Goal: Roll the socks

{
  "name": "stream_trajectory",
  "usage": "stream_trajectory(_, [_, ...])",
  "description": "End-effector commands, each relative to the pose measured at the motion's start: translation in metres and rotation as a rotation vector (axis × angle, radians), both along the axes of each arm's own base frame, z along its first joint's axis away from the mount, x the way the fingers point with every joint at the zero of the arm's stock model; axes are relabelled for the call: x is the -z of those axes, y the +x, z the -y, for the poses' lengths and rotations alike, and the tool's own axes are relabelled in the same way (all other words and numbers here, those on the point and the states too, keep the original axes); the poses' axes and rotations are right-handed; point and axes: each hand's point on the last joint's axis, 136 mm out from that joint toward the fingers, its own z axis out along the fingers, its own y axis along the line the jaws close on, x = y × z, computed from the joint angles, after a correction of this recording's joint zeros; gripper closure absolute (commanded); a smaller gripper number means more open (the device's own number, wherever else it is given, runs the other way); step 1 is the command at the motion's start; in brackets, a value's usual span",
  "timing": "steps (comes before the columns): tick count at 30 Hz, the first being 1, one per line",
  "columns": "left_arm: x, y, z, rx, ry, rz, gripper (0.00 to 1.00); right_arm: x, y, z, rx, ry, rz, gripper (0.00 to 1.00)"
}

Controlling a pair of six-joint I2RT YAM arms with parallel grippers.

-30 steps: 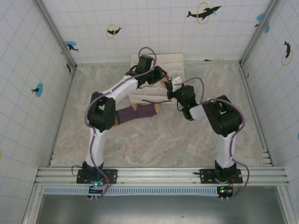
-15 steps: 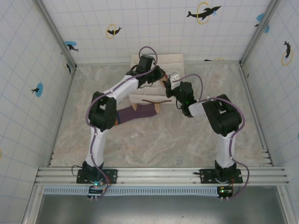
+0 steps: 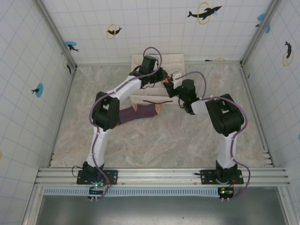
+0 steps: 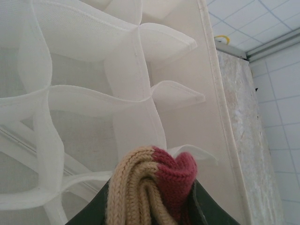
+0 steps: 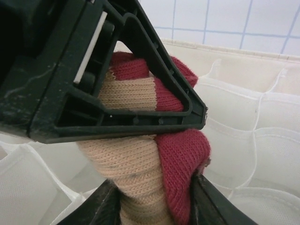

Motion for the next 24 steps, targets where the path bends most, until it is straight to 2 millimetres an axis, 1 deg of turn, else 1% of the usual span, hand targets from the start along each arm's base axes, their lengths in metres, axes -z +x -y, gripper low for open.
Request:
stream_trajectory(1, [-0.001, -0.004, 0.013, 0.075, 0.024, 0.037, 1.0, -0.005, 0.003, 0.012, -0.023, 0.026, -0.077, 0.52])
stream_trajectory(4, [-0.001, -0.003, 0.013, 0.085, 0.039, 0.058, 1.0, -0.015, 0.006, 0.016, -0.049, 0.096, -0.137, 0.46])
stream_trajectory(9, [-0.007, 0.0, 0.014, 0.106, 0.054, 0.108, 1.0, -0.031, 0.012, 0.022, -0.102, 0.233, -0.245, 0.4])
stream_trajectory(11, [-0.007, 0.001, 0.012, 0.111, 0.074, 0.121, 1.0, -0.038, 0.009, 0.022, -0.131, 0.254, -0.257, 0.4])
stream_trajectory(15, [-0.004, 0.001, 0.009, 0.124, 0.114, 0.139, 1.0, -0.052, -0.002, 0.029, -0.134, 0.267, -0.24, 0.35])
stream_trajectory(16, [0.019, 0.001, 0.01, 0.13, 0.135, 0.11, 1.0, -0.055, -0.004, 0.03, -0.137, 0.272, -0.238, 0.34])
stream_trajectory(17, [0.023, 0.001, 0.009, 0.129, 0.141, 0.104, 1.0, -0.059, -0.006, 0.031, -0.143, 0.278, -0.234, 0.34])
stream_trajectory(21, [0.032, 0.002, 0.008, 0.129, 0.153, 0.1, 1.0, -0.067, -0.017, 0.036, -0.143, 0.29, -0.218, 0.32])
stream_trajectory(24, [0.033, 0.002, 0.01, 0.134, 0.146, 0.105, 1.0, -0.069, -0.021, 0.043, -0.122, 0.297, -0.212, 0.32])
